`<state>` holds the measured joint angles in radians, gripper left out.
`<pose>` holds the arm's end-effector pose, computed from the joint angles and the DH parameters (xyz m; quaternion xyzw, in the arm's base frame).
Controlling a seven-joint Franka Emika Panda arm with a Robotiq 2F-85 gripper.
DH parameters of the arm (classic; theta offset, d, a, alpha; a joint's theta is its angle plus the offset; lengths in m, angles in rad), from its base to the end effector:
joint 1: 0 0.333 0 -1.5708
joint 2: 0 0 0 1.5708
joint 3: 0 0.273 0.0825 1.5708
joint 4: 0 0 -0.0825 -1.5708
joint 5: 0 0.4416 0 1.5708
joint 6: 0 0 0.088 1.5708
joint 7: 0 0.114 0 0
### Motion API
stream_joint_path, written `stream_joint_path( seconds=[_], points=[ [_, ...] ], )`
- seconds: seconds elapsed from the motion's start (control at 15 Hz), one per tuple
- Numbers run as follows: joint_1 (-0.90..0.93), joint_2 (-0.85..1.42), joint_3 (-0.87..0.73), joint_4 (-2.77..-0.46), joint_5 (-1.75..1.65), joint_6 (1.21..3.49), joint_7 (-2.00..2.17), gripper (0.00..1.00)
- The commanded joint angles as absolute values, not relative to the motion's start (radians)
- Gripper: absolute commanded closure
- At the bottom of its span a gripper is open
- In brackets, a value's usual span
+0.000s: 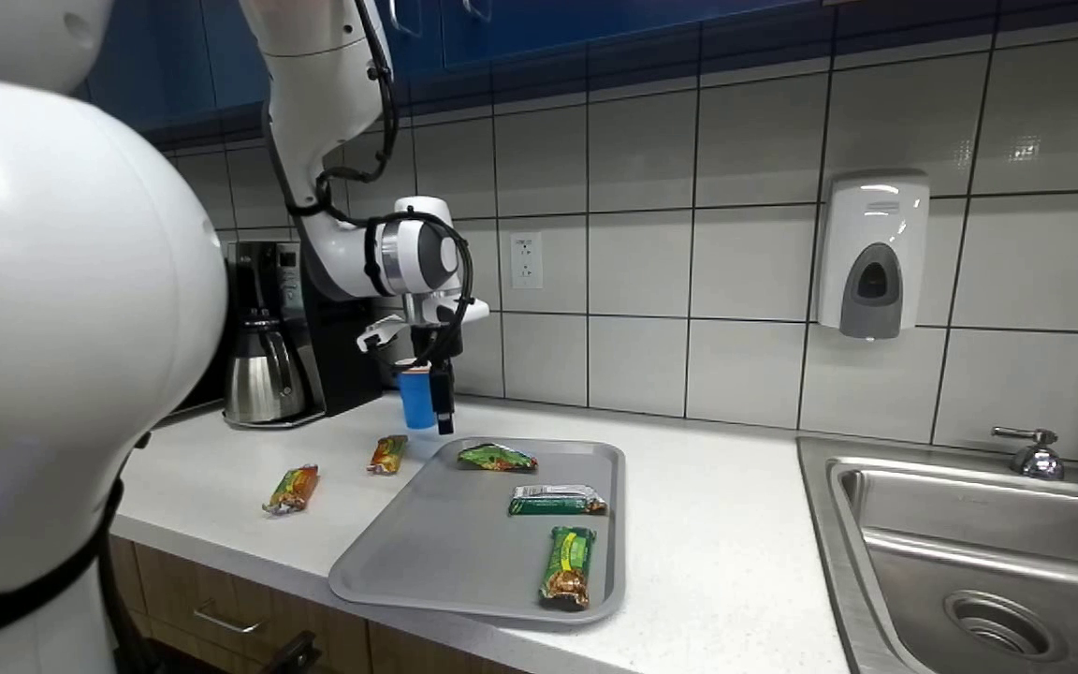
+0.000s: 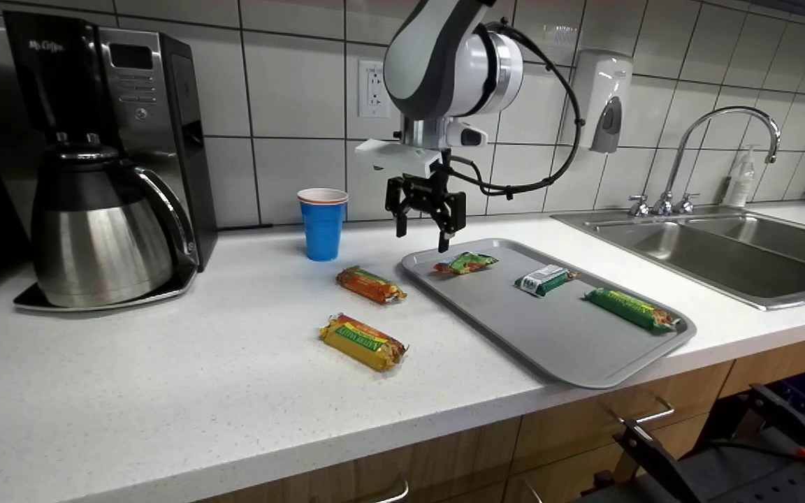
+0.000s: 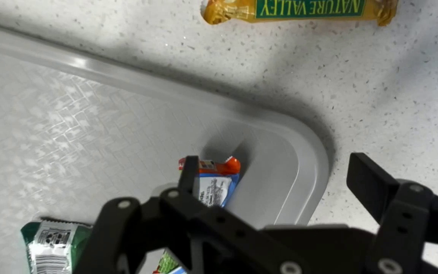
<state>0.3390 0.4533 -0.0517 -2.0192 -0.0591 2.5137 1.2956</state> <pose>0.5997 0.1762 0.1372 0.8875 -0.4595 0.0352 0.0058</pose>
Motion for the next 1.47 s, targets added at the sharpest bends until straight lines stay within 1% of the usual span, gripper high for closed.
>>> stream_joint_path(
  seconds=[0.0, 0.6, 1.4],
  points=[
    [0.345, 0.422, -0.051, -2.052, -0.113, 2.536, 1.316, 0.0],
    [0.314, 0.454, -0.007, -2.016, -0.133, 2.522, 1.121, 0.0],
    [0.326, 0.521, 0.043, -1.95, -0.123, 2.517, 0.821, 0.0]
  ],
)
